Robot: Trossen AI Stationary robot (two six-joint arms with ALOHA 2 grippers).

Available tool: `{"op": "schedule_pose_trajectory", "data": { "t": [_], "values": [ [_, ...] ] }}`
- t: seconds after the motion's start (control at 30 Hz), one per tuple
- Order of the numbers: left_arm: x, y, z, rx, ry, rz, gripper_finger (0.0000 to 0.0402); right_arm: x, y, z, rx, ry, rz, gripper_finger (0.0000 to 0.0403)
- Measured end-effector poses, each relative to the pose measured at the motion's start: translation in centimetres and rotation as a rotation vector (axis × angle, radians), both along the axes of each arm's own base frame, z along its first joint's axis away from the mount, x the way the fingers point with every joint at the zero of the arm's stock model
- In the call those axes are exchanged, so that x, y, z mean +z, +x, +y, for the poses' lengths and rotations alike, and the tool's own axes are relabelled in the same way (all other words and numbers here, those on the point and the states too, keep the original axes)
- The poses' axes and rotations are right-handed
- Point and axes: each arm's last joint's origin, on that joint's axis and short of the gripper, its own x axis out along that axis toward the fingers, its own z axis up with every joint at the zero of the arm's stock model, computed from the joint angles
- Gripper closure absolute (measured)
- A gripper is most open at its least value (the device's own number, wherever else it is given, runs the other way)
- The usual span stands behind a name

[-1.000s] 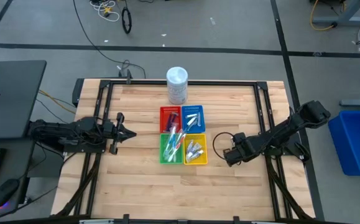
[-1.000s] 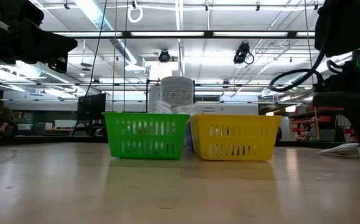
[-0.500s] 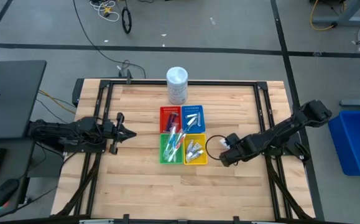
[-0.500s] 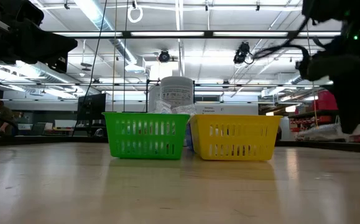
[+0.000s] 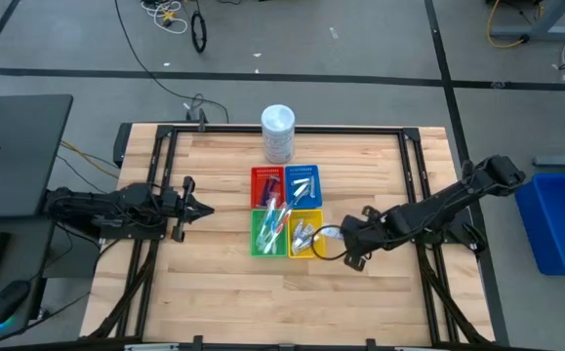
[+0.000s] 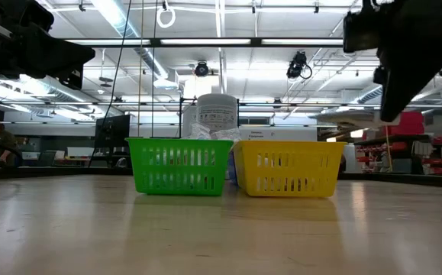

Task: Pick & Place Travel size toiletries
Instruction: Put the white toothpaste into the yellow bin

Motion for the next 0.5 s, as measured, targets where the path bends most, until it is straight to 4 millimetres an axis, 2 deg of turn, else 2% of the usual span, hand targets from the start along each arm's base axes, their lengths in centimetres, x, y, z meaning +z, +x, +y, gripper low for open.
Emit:
{"op": "schedule_pose_trajectory", "data": {
  "t": [0.27, 0.5],
  "values": [
    [0.0, 0.0, 0.0, 0.0, 0.0, 0.0, 0.0374, 0.5, 0.9, 0.5, 0.339, -0.091, -0.071, 0.0323],
    [0.0, 0.0, 0.0, 0.0, 0.0, -0.001, 0.0374, 3.1, 2.3, 0.2, 0.65, -0.254, -0.126, 0.0323]
  ]
}}
